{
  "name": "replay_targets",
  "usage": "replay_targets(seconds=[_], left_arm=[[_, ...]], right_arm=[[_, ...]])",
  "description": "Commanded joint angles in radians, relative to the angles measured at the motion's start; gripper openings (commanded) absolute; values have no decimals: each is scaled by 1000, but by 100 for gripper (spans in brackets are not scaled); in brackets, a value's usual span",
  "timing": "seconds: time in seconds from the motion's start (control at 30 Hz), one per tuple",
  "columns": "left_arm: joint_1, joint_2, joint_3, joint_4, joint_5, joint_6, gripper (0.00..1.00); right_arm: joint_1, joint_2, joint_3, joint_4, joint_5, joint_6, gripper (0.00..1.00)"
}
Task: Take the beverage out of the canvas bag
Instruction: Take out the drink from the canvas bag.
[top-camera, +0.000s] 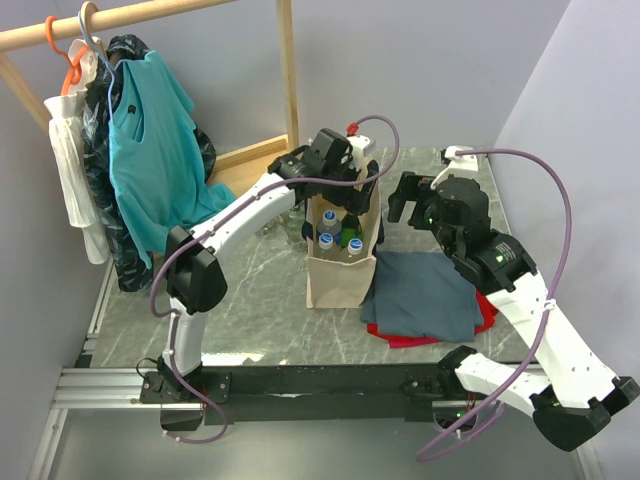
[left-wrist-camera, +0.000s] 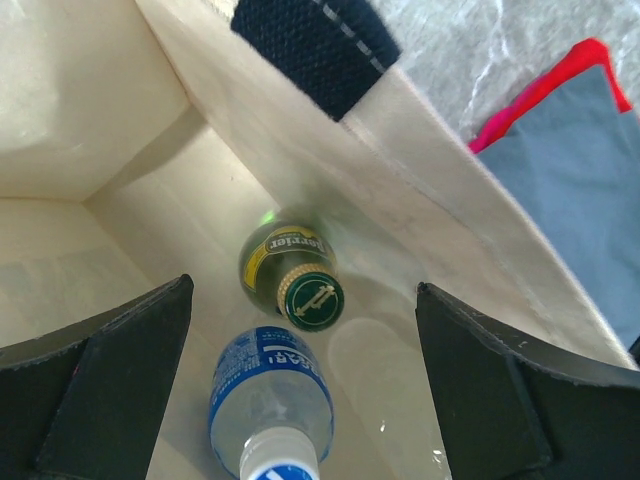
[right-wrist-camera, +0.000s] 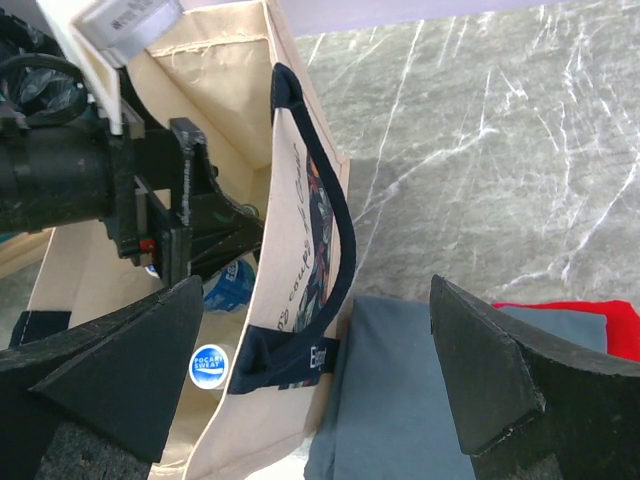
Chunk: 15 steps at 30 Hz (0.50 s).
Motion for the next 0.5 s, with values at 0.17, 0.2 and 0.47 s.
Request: replay_targets(seconds=[0.17, 0.2, 0.47], left_arm=[[-13, 26, 30, -16, -29, 18, 99], [-14, 29, 32, -17, -31, 17, 99], [-19, 37, 26, -2, -49, 15, 92]], right_arm=[[-18, -1, -12, 26, -14, 2, 100], [-17, -1, -10, 23, -15, 2, 100], [-27, -1, -18, 30, -24, 6, 100]])
